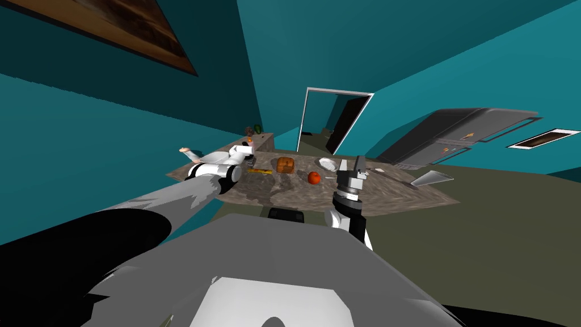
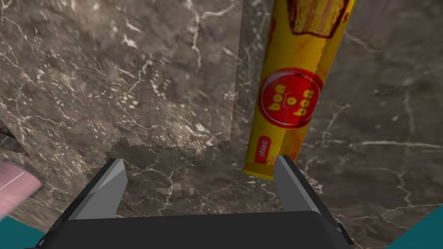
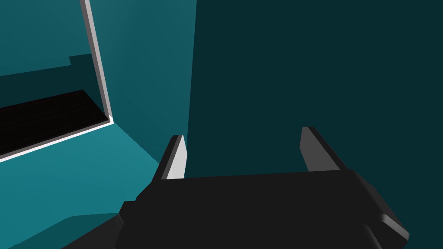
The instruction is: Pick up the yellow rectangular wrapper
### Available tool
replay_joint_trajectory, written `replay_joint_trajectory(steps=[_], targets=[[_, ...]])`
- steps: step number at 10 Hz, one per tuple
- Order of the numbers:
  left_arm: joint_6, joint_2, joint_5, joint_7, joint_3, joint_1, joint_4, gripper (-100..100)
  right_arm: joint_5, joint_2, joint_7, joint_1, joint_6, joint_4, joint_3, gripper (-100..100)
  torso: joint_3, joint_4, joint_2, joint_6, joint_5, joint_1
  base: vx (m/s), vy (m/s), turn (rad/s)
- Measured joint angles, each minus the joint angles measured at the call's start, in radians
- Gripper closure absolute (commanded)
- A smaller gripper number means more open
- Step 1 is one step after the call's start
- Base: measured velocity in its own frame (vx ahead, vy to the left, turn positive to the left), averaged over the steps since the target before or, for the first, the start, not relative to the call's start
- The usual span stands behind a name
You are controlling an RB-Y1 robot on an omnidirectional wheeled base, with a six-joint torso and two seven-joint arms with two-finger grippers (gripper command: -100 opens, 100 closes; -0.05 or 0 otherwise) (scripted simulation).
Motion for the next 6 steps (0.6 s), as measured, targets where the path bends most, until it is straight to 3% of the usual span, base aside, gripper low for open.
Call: replay_joint_trajectory(steps=[1,2,3,6], targets=[[0.03,-0.002,0.003,0.0,0.004,0.016,-0.022,-100,0.0,0.0,0.0,0.0,0.0,0.0,0.0,0,0.0,0.0,0.0,0.0,0.0,0.0,0.023,-0.05,-0.043],[0.041,0.004,0.003,-0.002,0.006,-0.017,0.048,-100,0.0,0.0,0.0,0.0,0.0,0.0,0.0,0,0.0,0.0,0.0,0.0,0.0,0.0,0.016,-0.037,-0.033],[0.052,0.008,0.006,-0.007,0.01,-0.021,0.065,-100,0.0,0.0,0.0,0.0,0.0,0.0,0.0,0,0.0,0.0,0.0,0.0,0.0,0.001,0.005,-0.012,0.004],[0.106,0.005,0.01,-0.007,0.017,-0.008,0.055,-100,0.0,0.0,0.0,0.0,0.0,0.0,0.0,0,0.0,0.0,0.001,0.0,0.0,0.002,0.017,-0.03,-0.036]])
